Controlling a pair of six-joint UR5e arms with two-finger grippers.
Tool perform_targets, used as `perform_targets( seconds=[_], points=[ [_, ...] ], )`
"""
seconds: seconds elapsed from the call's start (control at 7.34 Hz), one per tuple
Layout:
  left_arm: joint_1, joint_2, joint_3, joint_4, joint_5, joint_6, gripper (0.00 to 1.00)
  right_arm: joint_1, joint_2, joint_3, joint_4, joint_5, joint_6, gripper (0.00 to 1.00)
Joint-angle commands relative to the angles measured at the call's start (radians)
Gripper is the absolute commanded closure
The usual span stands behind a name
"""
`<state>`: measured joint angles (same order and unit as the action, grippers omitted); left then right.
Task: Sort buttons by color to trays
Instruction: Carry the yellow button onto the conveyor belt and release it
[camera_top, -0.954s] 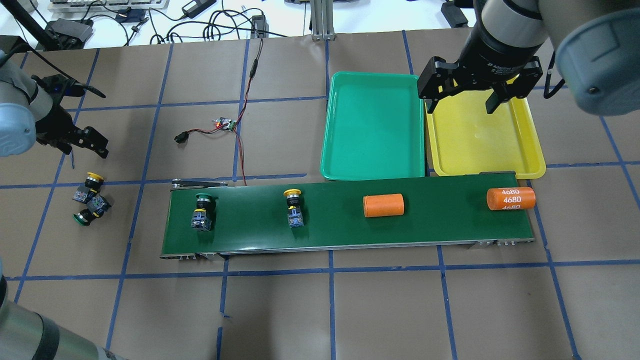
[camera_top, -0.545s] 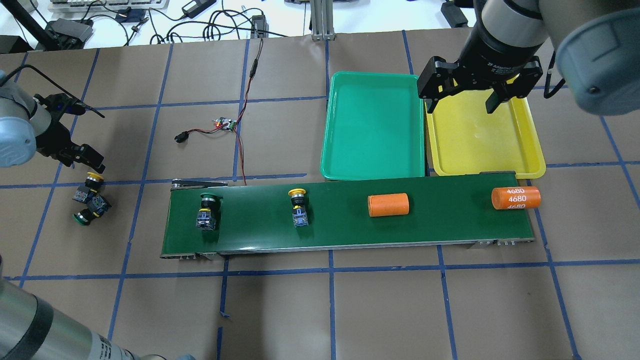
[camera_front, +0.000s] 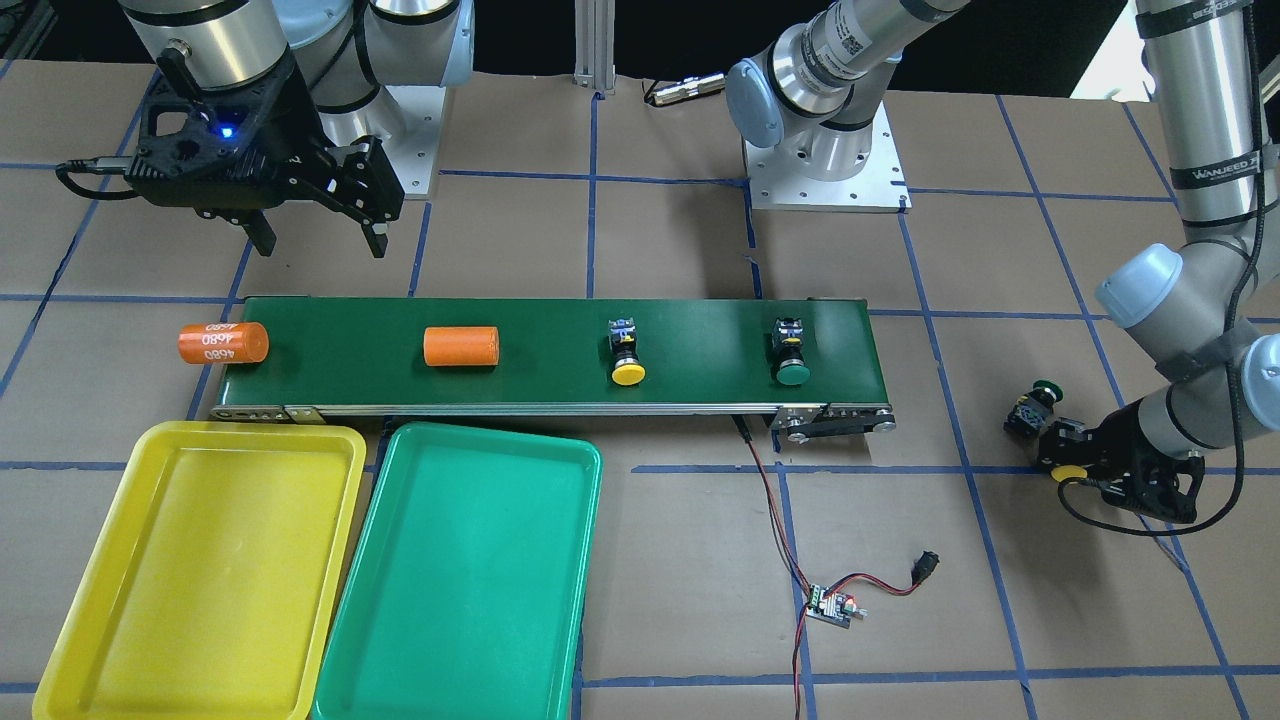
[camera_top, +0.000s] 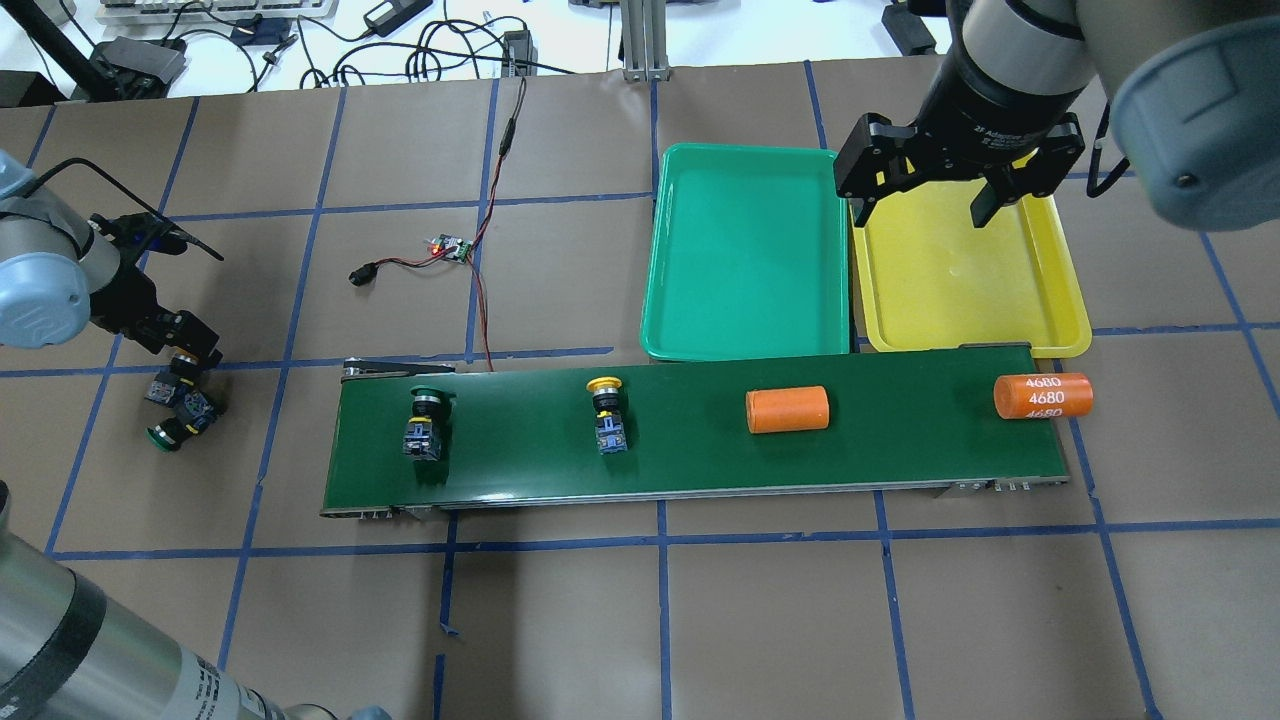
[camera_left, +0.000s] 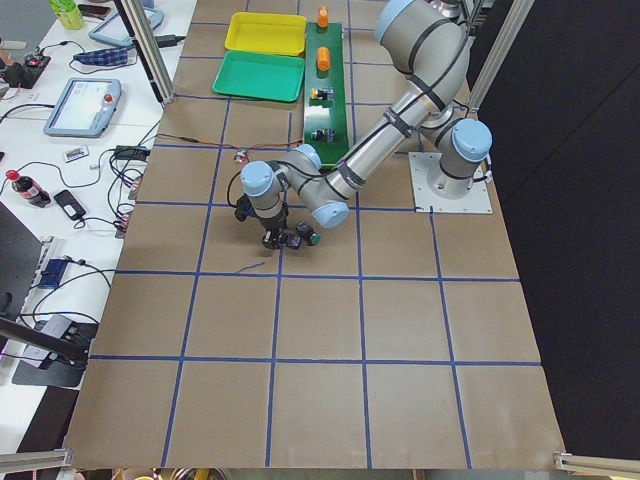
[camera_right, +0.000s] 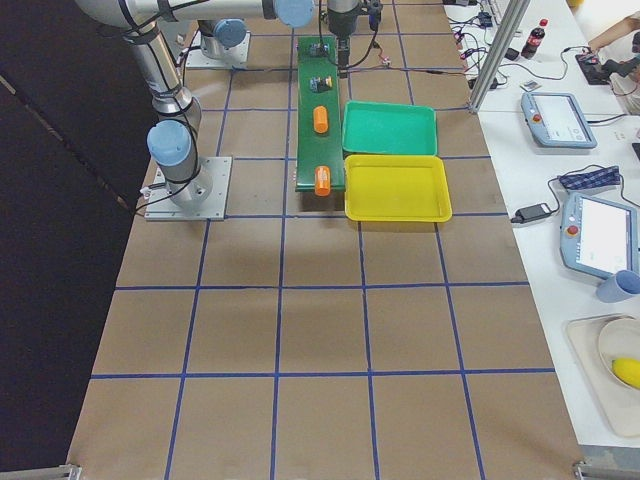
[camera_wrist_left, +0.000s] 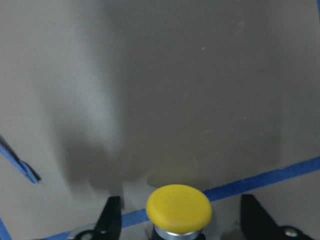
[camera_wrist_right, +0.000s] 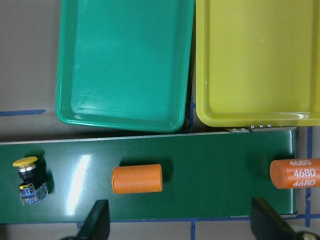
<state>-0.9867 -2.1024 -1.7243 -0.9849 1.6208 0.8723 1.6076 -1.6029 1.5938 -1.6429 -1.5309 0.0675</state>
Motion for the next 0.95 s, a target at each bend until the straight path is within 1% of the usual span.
perform_targets(
  seconds=[0.0,0.27,0.41,0.55,0.68,0.82],
  points=[
    [0.0,0.002,0.015,-0.011,0.004,0.004,1.0,0.0,0.001,0.0,0.0,0.0,0.0,0.0],
    [-0.003,0.059,0.037,-0.07,0.002,-0.007,1.0,0.0,0.0,0.0,0.0,0.0,0.0,0.0],
    [-0.022,0.091,0.092,-0.146,0.002,-0.033,1.0,0.0,0.0,0.0,0.0,0.0,0.0,0.0],
    [-0.042,0.123,0.162,-0.29,-0.013,-0.158,1.0,0.0,0.0,0.0,0.0,0.0,0.0,0.0],
    [-0.097,0.158,0.187,-0.358,-0.013,-0.299,1.0,0.0,0.001,0.0,0.0,0.0,0.0,0.0],
    [-0.174,0.2,0.187,-0.406,-0.009,-0.406,1.0,0.0,0.001,0.0,0.0,0.0,0.0,0.0]
  ],
)
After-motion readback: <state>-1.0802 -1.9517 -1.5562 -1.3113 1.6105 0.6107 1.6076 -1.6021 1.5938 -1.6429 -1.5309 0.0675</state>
